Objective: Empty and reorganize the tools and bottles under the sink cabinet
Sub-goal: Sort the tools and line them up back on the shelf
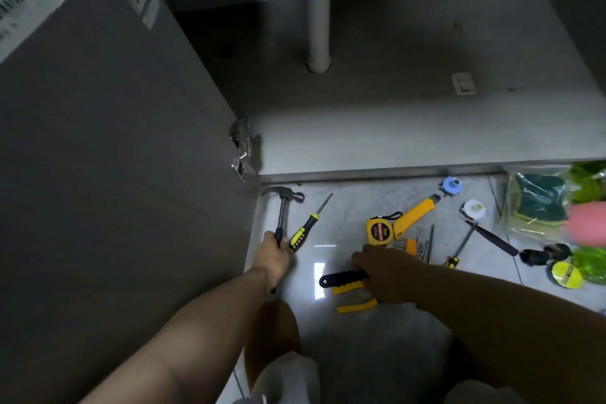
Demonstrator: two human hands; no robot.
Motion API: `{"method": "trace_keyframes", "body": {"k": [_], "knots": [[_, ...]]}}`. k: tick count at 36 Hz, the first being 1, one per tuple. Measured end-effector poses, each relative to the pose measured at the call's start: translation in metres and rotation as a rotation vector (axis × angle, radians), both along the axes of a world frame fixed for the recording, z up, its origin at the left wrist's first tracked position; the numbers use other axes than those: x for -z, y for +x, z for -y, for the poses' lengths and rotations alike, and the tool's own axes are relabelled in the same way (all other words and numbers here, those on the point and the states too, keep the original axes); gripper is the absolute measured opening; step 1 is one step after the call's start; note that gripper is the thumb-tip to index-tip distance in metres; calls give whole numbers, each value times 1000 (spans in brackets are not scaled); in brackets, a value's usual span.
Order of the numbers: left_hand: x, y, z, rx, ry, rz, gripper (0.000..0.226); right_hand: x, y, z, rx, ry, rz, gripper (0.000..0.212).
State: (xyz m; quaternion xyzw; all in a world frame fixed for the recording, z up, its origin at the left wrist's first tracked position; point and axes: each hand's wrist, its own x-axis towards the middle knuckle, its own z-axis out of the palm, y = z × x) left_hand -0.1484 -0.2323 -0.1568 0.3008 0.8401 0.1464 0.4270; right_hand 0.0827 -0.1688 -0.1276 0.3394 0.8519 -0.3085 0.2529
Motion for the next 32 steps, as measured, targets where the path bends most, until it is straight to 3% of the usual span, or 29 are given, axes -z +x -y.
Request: {"method": "trace_keyframes", "body": {"k": [5, 9, 17, 22, 27, 32], "knots": [[10, -4, -7, -61, 31, 25, 25, 13, 0, 5, 17, 63, 16, 31], [16, -10, -6, -70, 40, -6, 20, 22, 12, 6, 68, 59, 50, 46], [18, -11, -1, 64, 46, -101, 51, 27, 37, -1, 140, 45, 150, 62], [21, -16, -2, 132, 9, -119, 88, 31, 39, 4, 163, 30, 152, 69], [23, -13, -3, 286, -49, -158, 76, 35, 41, 11, 144, 42, 131, 67], [28, -13, 1, 279, 64, -56, 79, 38, 42, 12, 142, 69, 133, 70]]}}
